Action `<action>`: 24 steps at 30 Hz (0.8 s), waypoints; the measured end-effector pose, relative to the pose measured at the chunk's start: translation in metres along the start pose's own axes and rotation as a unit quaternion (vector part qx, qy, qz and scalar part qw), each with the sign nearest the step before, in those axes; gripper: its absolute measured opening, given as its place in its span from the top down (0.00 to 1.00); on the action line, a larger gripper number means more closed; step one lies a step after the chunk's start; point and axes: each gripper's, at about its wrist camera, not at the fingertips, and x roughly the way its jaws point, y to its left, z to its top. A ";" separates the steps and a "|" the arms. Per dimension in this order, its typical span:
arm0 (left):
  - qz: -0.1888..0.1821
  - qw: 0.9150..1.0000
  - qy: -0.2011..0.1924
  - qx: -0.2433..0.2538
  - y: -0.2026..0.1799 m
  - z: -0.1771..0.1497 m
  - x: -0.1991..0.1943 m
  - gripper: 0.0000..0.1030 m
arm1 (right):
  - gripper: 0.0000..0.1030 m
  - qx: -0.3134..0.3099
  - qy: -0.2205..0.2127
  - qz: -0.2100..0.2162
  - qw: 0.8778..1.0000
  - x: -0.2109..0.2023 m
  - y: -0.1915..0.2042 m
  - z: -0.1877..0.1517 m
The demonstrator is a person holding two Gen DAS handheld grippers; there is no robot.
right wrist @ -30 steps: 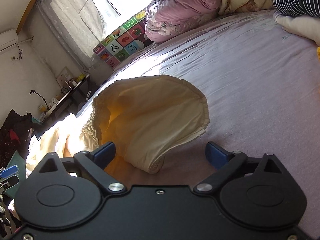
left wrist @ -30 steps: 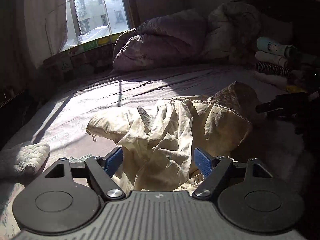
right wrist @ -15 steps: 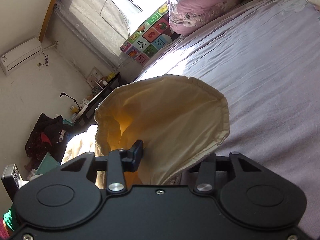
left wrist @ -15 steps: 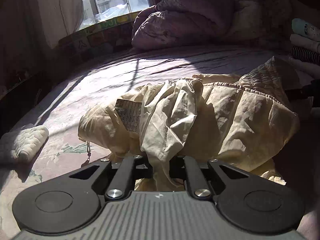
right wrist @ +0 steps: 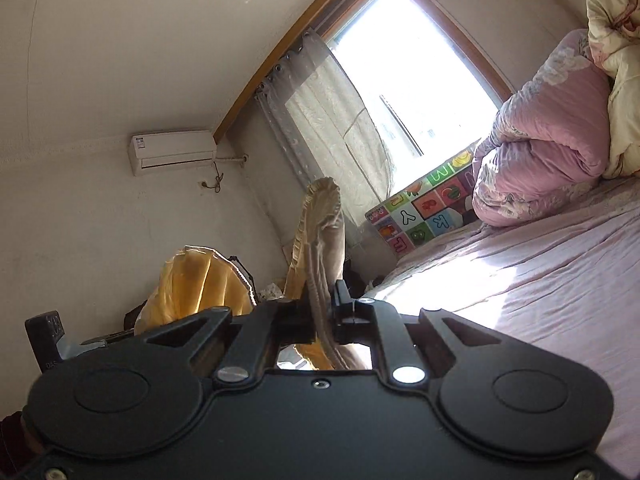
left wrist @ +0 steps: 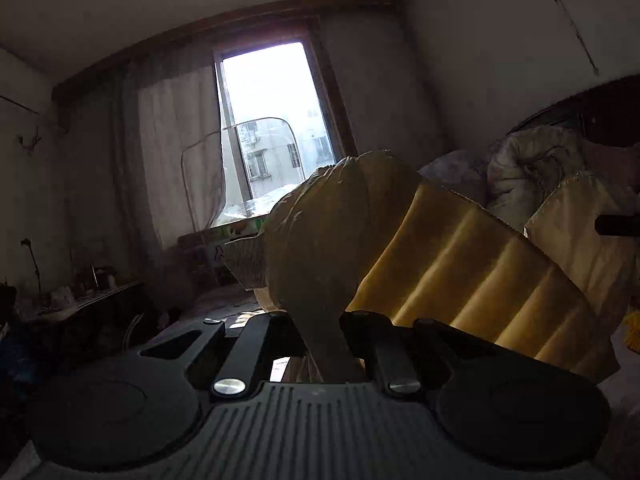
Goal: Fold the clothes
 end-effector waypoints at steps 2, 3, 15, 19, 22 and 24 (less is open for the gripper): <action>-0.003 1.000 -0.013 -0.016 0.006 0.010 -0.018 0.92 | 0.92 -0.016 -0.026 0.008 1.000 -0.017 0.020 0.023; -0.006 0.999 -0.017 -0.030 0.010 0.013 -0.025 0.92 | 0.92 -0.023 -0.037 0.011 0.999 -0.026 0.030 0.035; 0.011 0.975 0.080 -0.209 0.039 -0.067 0.104 0.91 | 0.92 0.012 0.013 -0.074 0.997 0.039 -0.037 0.047; 0.108 0.948 0.284 -0.095 0.042 -0.125 0.200 0.78 | 0.89 -0.007 0.056 -0.131 0.990 0.080 -0.063 0.034; 0.106 0.952 0.268 -0.108 0.061 -0.142 0.177 0.69 | 0.63 -0.042 0.067 -0.151 0.985 0.074 -0.050 0.029; 0.117 0.957 0.244 -0.109 0.070 -0.147 0.145 0.56 | 0.47 -0.049 0.079 -0.162 0.982 0.050 -0.038 0.024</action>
